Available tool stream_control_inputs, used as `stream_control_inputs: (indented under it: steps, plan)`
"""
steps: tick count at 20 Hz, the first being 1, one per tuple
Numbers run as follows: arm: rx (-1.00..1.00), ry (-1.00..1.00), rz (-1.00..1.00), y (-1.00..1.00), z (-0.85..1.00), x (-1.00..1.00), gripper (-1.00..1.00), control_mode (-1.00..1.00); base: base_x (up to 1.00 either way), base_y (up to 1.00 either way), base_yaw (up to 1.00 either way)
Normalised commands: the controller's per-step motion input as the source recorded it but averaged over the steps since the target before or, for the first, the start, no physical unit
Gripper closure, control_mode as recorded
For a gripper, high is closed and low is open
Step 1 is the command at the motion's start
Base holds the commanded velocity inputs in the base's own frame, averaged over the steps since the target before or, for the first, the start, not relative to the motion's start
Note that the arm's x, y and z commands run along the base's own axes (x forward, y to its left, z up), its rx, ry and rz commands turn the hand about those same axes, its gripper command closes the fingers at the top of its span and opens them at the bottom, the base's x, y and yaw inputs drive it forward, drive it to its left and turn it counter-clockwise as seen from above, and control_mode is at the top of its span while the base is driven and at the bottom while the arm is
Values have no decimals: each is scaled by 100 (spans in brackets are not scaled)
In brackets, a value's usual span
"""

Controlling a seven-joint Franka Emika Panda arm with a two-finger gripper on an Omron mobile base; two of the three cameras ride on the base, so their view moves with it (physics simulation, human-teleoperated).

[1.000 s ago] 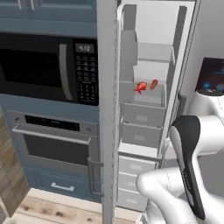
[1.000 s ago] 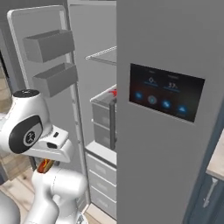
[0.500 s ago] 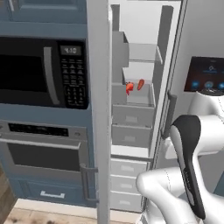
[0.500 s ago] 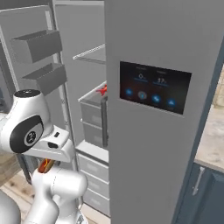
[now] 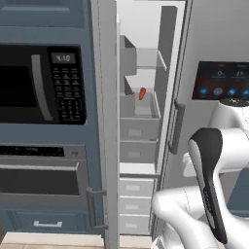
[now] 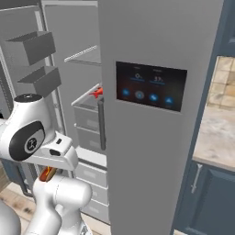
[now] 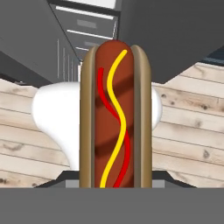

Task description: Store the hot dog in the freezer for long-term storage. Close the freezer door after placing the cooked food.

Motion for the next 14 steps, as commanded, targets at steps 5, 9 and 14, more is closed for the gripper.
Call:
stream_control_inputs:
  steps: [5,9,14]
  plan:
    - [0,0,0,0,0,0,100,100,41,5,-5]
    - [0,0,0,0,0,0,100,100,38,0,0]
    - [0,0,0,0,0,0,100,100,65,0,0]
